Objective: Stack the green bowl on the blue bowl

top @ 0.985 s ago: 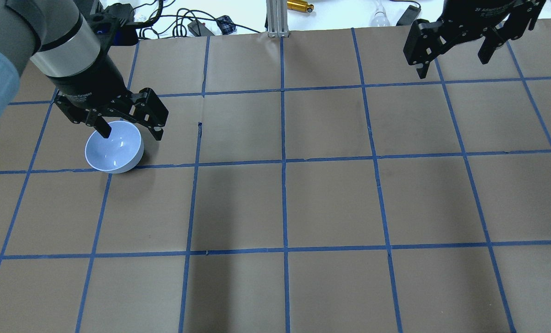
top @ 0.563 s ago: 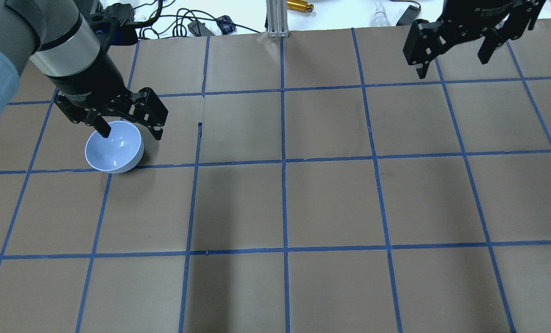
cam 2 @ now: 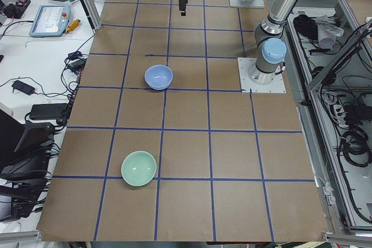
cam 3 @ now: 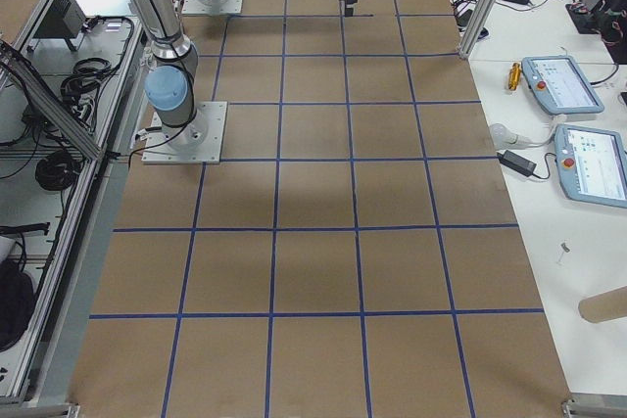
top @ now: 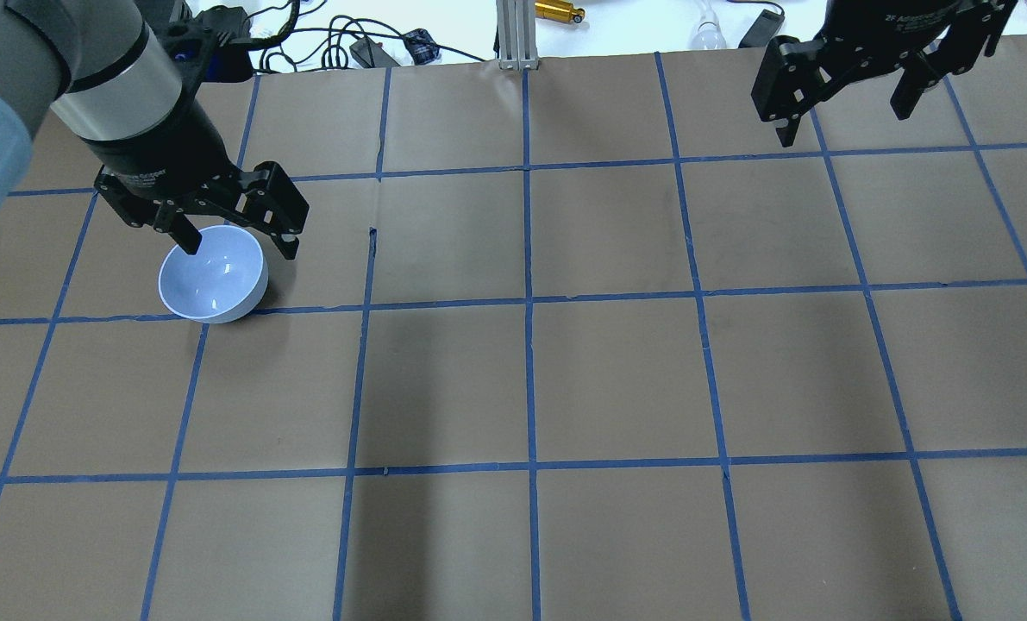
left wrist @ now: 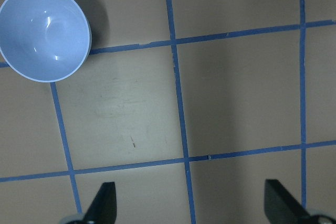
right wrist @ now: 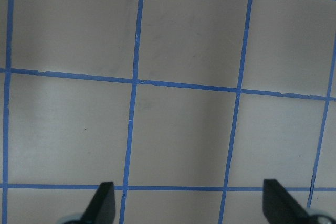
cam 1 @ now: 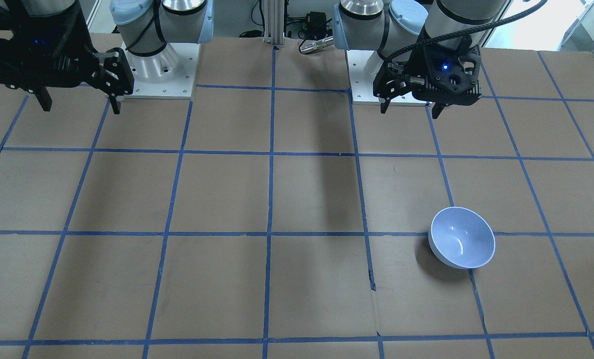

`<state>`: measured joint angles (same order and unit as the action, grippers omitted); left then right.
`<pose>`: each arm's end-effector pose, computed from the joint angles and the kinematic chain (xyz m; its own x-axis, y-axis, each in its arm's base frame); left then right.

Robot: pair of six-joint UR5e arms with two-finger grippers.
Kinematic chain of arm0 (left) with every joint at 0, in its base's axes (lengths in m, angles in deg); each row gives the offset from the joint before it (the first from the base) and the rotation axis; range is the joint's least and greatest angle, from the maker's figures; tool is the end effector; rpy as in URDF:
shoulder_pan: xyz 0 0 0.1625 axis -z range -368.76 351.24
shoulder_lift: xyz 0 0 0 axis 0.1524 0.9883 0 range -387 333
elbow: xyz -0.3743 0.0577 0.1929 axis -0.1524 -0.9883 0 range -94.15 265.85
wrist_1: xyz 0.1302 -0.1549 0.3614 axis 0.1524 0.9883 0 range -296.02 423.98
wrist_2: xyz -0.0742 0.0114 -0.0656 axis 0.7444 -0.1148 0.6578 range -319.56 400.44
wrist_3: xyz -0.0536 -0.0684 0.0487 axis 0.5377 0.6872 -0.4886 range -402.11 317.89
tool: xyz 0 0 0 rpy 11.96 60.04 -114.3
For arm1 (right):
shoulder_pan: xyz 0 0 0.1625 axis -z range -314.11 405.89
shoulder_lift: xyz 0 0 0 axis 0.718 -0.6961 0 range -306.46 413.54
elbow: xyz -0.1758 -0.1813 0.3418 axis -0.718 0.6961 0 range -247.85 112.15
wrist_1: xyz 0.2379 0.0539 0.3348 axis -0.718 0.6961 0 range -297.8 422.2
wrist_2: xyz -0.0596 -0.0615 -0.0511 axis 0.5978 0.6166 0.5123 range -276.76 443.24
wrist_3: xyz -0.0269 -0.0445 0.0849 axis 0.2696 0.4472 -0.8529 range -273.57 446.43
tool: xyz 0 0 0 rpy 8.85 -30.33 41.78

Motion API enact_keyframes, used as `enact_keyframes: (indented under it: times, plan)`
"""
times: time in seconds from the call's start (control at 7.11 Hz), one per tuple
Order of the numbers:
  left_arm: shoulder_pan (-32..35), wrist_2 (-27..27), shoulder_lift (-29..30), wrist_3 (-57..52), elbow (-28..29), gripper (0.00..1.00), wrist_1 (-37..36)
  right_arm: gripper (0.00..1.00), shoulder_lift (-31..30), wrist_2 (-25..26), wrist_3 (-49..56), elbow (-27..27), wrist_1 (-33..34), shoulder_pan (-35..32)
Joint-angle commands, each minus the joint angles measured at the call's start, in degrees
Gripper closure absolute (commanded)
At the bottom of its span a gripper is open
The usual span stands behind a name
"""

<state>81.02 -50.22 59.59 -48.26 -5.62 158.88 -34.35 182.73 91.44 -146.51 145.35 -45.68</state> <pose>-0.1304 -0.4615 0.4954 -0.9946 0.1038 -0.0059 0.1033 0.9933 0.0526 0.1307 -0.5031 0.5561 -0.9800 -0.1073 0.1677 -0.1133 0.9932 -0.0268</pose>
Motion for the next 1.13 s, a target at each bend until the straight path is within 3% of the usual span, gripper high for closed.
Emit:
enact_keyframes:
  times: [0.0, 0.56, 0.84, 0.99]
  plan:
    - [-0.04, 0.39, -0.1, -0.09, -0.12, 0.0, 0.11, 0.0, 0.0, 0.0, 0.0, 0.0, 0.0, -0.02]
    - [-0.13, 0.14, 0.07, -1.4, -1.25, 0.0, -0.06, 0.0, 0.0, 0.0, 0.0, 0.0, 0.0, -0.02]
    - [-2.05, -0.39, 1.22, -16.62, 0.14, 0.0, -0.5, 0.0, 0.0, 0.0, 0.0, 0.0, 0.0, -0.02]
    - [-5.63, -0.04, 1.3, -17.75, 0.58, 0.0, -0.24, 0.0, 0.0, 0.0, 0.0, 0.0, 0.0, -0.02]
